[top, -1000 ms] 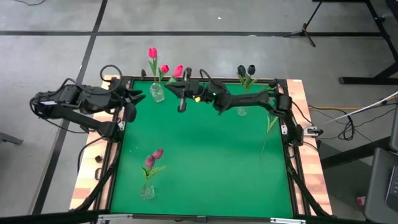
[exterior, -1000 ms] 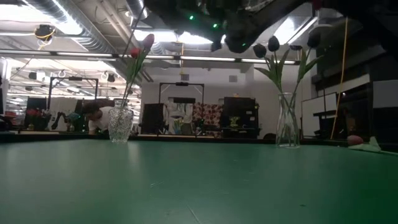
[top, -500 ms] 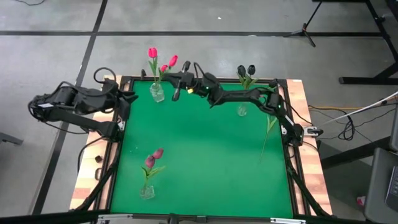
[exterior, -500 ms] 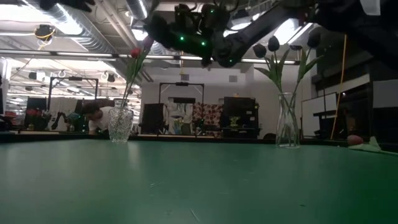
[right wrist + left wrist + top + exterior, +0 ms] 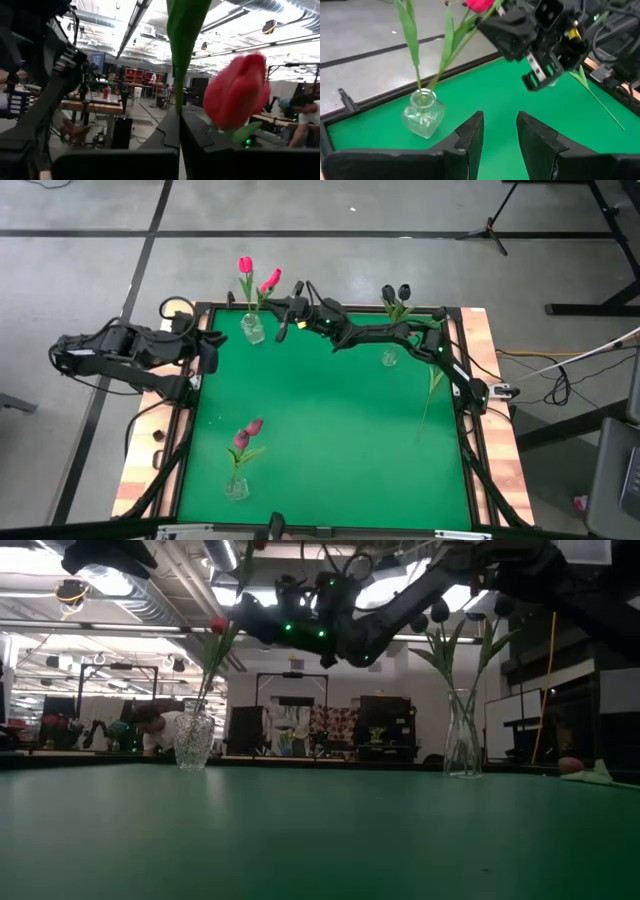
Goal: Sort flowers into vase by color
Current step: Put the pink flower into the top left transparent vase
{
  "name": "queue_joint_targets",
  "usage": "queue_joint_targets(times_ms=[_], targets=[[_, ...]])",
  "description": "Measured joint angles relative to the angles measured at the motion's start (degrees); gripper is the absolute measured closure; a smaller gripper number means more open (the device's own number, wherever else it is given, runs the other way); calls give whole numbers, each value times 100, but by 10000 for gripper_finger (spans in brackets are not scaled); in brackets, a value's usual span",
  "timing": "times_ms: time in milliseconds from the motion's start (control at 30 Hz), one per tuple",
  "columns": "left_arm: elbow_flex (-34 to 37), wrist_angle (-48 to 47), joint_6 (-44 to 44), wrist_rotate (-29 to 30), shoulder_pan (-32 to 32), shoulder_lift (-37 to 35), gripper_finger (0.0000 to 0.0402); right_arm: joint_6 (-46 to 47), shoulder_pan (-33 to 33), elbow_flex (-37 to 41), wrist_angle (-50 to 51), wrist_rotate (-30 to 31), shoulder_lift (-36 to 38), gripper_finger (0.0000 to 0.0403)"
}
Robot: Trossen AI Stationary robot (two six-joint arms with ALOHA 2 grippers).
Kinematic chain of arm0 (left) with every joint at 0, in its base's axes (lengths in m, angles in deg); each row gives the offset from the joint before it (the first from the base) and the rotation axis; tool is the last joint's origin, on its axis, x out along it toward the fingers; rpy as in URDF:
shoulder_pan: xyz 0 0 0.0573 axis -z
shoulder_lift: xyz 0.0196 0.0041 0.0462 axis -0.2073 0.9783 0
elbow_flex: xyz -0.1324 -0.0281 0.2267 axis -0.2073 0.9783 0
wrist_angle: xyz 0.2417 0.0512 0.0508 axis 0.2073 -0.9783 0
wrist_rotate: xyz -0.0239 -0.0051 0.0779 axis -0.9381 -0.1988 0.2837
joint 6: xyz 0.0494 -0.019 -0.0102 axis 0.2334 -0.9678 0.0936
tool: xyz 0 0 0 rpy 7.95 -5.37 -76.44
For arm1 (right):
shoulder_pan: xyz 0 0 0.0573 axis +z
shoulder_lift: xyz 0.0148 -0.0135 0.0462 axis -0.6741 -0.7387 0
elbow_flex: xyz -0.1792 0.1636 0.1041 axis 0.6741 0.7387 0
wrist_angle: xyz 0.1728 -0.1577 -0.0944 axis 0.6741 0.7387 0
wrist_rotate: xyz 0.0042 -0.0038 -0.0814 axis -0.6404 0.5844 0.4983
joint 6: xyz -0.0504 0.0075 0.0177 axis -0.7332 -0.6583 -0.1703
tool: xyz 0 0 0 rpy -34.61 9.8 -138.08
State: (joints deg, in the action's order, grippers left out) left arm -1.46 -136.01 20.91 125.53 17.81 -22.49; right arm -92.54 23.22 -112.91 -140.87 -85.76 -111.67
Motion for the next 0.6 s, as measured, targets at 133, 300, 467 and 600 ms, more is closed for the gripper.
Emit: queue_joint_targets(times_ms=[133,300,467,600], targets=[[-1,-6,11,84,0,2,287,322,0,-468,73,-2,-360,403],[1,-12,12,104,0,0,287,530,19,-1057,726,-105,-663,403],[-1,-41,79,115,1,0,287,542,50,-1207,1359,92,-752,403],[1,-43,129,122,0,0,287,748,38,-1207,1759,252,-752,403]])
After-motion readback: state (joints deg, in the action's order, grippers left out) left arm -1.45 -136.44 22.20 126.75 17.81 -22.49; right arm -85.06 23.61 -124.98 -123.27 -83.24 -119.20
